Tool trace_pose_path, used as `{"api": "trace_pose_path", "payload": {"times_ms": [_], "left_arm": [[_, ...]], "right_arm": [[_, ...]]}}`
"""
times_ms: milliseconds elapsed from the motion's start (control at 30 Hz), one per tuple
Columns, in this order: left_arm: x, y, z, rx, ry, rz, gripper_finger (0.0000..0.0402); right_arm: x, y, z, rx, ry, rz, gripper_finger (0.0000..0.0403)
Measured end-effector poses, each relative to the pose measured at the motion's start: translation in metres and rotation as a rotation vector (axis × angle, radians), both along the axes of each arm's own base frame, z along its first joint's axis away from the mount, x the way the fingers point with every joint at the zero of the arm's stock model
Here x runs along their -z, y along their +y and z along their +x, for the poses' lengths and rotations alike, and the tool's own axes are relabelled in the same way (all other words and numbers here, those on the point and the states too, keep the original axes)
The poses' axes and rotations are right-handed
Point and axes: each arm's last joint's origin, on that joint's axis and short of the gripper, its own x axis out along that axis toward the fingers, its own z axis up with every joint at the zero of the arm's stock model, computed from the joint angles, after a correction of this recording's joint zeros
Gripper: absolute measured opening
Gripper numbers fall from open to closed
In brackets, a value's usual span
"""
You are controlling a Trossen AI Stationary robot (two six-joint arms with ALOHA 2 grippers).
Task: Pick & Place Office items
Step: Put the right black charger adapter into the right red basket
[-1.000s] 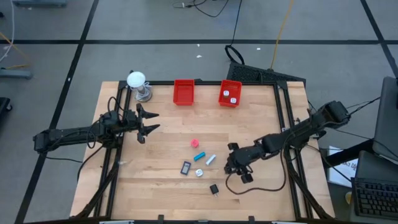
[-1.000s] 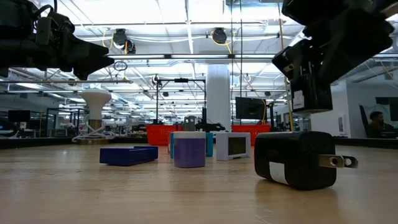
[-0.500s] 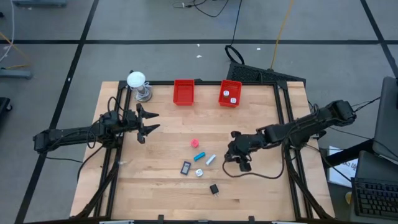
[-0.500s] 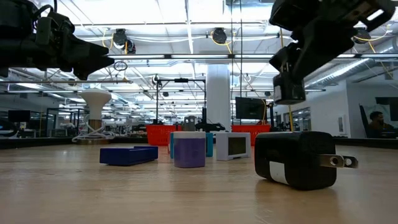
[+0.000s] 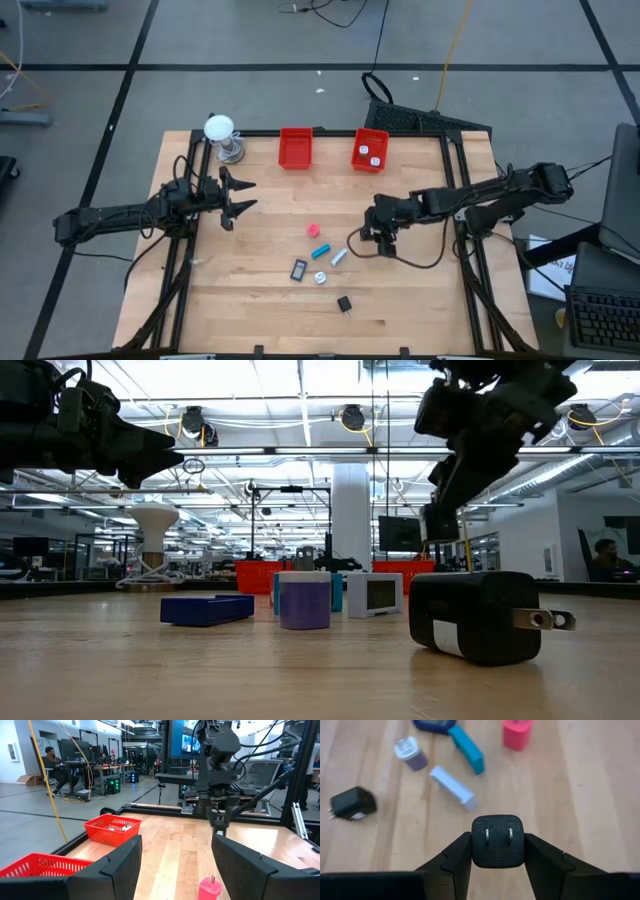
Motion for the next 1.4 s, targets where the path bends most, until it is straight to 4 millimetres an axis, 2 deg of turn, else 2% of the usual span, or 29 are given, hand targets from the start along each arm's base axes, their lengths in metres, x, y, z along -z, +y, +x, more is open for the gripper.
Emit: {"api": "trace_pose_path", "payload": {"times_ms": [133,567,1400], "left_arm": [[0.000,0.000,0.000,0.000,0.000,0.000,0.0244],[0.000,0.000,0.000,0.000,0.000,0.000,0.0244],[0.000,0.000,0.000,0.000,0.000,0.000,0.0244]], "right_arm": [[0.000,-0.016,0.001,0.088,-0.002,-0.057,0.0143],[0.000,-0.064,-0.003,0.279,0.003,-0.055,0.0143],[-0.002,-0.116,-0.016,0.451,-0.018,-0.088,0.0145]]}}
